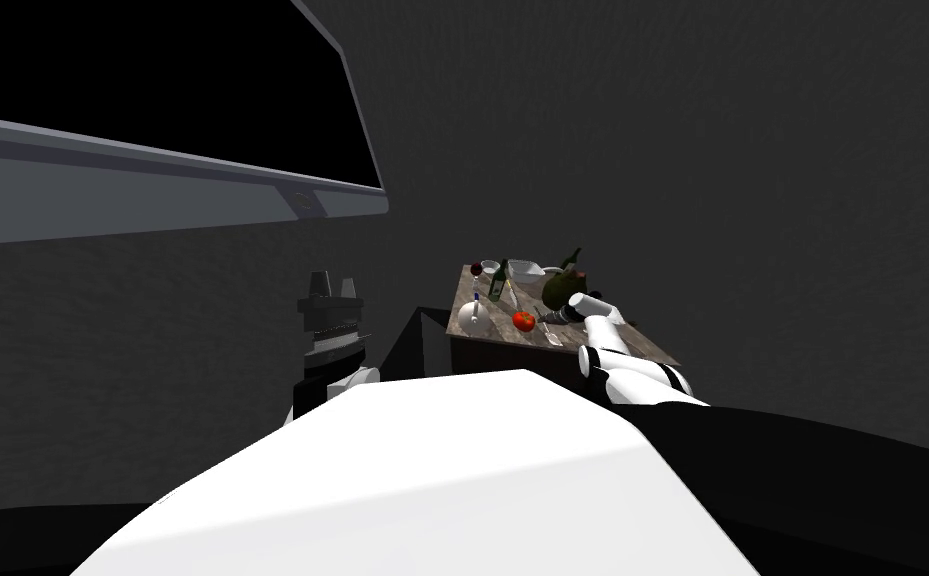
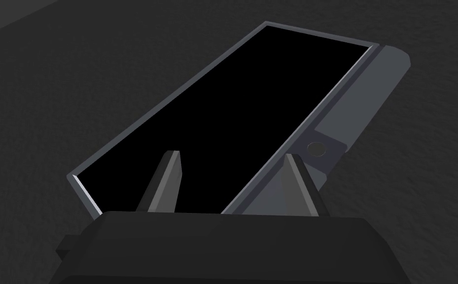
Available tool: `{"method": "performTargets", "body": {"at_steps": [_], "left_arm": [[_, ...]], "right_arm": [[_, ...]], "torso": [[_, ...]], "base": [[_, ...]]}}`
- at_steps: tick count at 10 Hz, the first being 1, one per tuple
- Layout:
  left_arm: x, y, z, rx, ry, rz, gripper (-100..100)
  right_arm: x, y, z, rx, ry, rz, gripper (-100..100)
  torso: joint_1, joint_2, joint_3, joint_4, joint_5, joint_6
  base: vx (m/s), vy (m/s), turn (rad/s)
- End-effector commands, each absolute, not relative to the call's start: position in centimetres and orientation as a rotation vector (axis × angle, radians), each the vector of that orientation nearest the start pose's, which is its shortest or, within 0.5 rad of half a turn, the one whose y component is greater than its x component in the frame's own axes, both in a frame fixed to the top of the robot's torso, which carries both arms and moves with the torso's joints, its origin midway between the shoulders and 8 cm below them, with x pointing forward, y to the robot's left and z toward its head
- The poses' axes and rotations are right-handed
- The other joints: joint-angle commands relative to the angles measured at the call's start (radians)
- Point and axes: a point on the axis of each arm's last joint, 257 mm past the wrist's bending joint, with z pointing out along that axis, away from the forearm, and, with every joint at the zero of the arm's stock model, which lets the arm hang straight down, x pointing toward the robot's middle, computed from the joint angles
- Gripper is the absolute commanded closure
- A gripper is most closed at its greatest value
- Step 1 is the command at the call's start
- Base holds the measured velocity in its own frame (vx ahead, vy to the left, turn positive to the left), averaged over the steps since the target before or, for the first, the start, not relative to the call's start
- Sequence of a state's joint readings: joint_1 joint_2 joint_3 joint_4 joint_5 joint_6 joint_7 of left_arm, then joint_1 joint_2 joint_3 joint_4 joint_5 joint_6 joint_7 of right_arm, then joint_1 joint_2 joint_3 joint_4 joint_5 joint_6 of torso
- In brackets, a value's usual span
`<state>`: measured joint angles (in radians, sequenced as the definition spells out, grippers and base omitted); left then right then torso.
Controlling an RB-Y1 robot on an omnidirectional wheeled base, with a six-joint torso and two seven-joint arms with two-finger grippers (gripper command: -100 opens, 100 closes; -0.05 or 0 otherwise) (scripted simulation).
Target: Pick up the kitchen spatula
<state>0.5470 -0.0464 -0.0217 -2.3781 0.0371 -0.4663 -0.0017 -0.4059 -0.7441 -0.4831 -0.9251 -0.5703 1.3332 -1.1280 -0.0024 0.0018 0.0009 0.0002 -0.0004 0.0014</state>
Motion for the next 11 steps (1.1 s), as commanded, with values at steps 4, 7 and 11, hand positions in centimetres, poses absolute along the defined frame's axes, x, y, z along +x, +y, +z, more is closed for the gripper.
{"method": "performTargets", "body": {"at_steps": [4,7,11], "left_arm": [[32.6,28.4,4.7,-0.696,0.533,-1.331,0],[32.6,28.4,4.7,-0.696,0.533,-1.331,0],[32.6,28.4,4.7,-0.696,0.533,-1.331,0]], "right_arm": [[40.9,-57.5,-33.0,-3.075,0.318,-0.513,0],[40.6,-56.9,-35.4,-3.077,0.307,-0.508,-100],[40.6,-57.0,-35.0,-3.077,0.310,-0.510,100]], "torso": [[0.001,0.000,0.000,0.000,0.000,0.000],[0.001,-0.002,-0.001,-0.001,0.000,0.000],[0.002,0.000,0.000,0.000,0.000,-0.001]], "base": [[0.005,-0.013,-0.003],[0.047,-0.010,-0.018],[0.001,0.002,-0.006]]}}
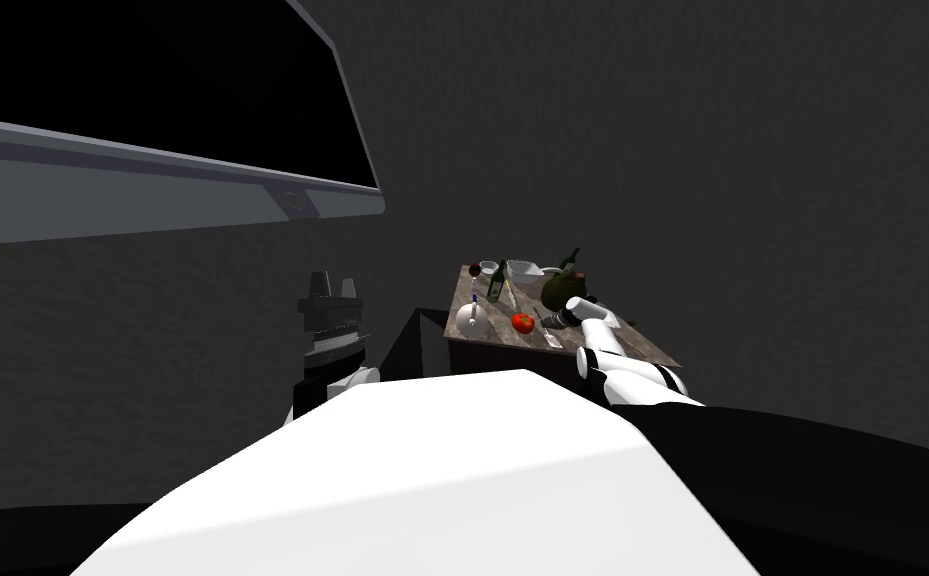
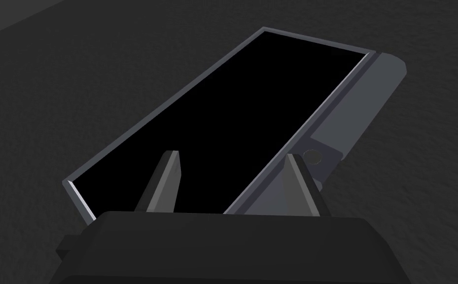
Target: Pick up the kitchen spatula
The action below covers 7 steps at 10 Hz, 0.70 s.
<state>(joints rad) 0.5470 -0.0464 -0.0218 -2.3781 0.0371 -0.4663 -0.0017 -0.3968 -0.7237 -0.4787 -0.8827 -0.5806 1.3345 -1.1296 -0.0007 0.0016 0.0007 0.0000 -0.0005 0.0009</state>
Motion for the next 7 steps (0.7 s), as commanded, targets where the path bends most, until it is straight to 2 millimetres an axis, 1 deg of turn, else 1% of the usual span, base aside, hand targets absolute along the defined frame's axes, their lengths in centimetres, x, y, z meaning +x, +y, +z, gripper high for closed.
{"method": "performTargets", "body": {"at_steps": [1,2,3,4,5,6,7], "left_arm": [[32.6,28.4,4.7,-0.696,0.533,-1.331,0],[32.6,28.4,4.7,-0.696,0.533,-1.331,0],[32.6,28.4,4.7,-0.696,0.533,-1.331,0],[32.6,28.4,4.7,-0.696,0.533,-1.331,0],[32.6,28.4,4.7,-0.696,0.533,-1.331,0],[32.6,28.4,4.7,-0.696,0.533,-1.331,0],[32.6,28.4,4.7,-0.696,0.533,-1.331,0]], "right_arm": [[40.6,-57.0,-35.0,-3.077,0.309,-0.510,100],[40.6,-57.0,-35.0,-3.077,0.309,-0.510,100],[40.6,-57.0,-35.0,-3.077,0.309,-0.510,0],[40.8,-57.4,-33.7,-3.076,0.315,-0.512,100],[40.9,-57.6,-33.0,-3.075,0.318,-0.513,100],[40.8,-57.4,-33.4,-3.077,0.315,-0.516,100],[40.8,-57.4,-33.3,-3.076,0.316,-0.515,0]], "torso": [[0.000,0.000,0.000,0.000,0.000,0.000],[0.000,0.000,0.000,0.000,0.000,0.000],[0.000,0.000,0.000,0.000,0.000,0.000],[0.000,0.000,0.000,0.000,0.000,0.000],[0.001,0.002,0.001,0.001,0.001,0.000],[0.002,0.004,0.002,0.001,0.001,0.000],[0.001,0.003,0.002,0.001,0.000,0.000]], "base": [[0.000,0.000,0.000],[0.000,0.000,0.000],[0.000,0.000,0.000],[-0.033,0.007,0.042],[-0.061,0.015,0.043],[-0.027,0.007,0.005],[0.000,0.000,0.000]]}}
